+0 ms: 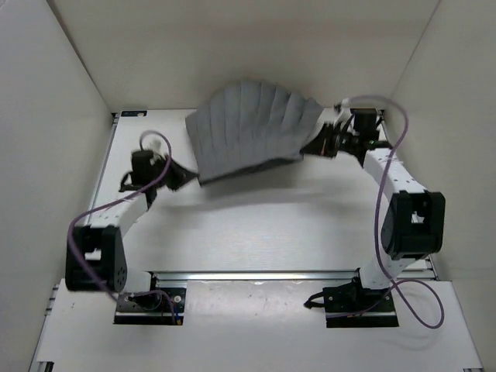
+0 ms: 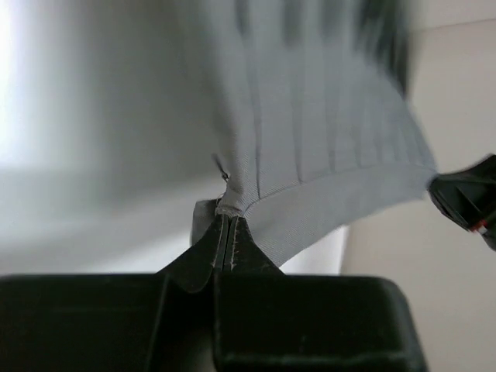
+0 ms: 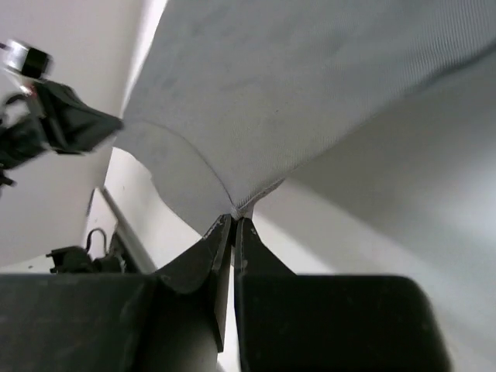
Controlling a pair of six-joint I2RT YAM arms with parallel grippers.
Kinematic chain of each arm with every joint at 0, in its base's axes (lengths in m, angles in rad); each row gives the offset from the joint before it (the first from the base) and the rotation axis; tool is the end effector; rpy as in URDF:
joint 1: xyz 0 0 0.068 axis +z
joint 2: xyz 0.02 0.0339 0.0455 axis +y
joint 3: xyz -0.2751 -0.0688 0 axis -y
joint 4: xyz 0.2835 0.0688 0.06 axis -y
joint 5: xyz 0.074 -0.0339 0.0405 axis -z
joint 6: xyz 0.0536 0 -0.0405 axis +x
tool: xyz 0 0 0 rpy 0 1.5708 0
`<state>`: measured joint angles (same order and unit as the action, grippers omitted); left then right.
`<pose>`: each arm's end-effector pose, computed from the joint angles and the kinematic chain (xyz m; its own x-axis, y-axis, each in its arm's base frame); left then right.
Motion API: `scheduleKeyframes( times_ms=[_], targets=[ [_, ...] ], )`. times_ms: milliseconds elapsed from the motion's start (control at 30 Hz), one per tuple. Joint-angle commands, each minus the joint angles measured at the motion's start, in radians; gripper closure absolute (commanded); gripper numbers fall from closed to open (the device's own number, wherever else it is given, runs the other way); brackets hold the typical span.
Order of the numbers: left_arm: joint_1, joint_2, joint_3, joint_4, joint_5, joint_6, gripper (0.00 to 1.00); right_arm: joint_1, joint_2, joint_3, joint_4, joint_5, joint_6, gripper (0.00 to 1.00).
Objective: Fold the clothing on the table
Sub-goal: Flatten the skirt out, then fold the skirt
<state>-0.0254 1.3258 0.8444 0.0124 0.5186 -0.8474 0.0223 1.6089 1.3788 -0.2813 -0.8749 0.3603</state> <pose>0.3391 -0.0352 0.2478 -0.6469 -0.6348 -0.4225 -0.0315 0.5759 -0.8169 0.4137 0.0504 0.3291 -0.6988 0.2105 -0.6836 -0.4670 0.5896 0.6589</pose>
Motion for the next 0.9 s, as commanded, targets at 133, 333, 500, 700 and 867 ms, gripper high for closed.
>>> scheduleKeyframes(
  times_ms=[133,333,500,700,867],
  targets=[
    [-0.070,0.014,-0.294,0.011,-0.040,0.002,1.00,0.019,-0.046,-0.521,0.182,0.080,0.109,1.00],
    [-0.117,-0.143,-0.418,-0.103,-0.111,0.018,1.00,0.016,-0.266,-0.771,0.174,0.189,0.166,1.00],
    [-0.128,-0.365,-0.540,-0.180,-0.198,-0.028,1.00,-0.021,-0.395,-0.840,0.085,0.205,0.151,1.00],
    [-0.145,-0.568,-0.477,-0.420,-0.180,0.001,1.00,-0.052,-0.484,-0.830,-0.068,0.177,0.081,1.00],
    [-0.148,-0.730,-0.424,-0.560,-0.097,-0.027,1.00,-0.029,-0.670,-0.810,-0.245,0.165,0.045,1.00]
  ],
)
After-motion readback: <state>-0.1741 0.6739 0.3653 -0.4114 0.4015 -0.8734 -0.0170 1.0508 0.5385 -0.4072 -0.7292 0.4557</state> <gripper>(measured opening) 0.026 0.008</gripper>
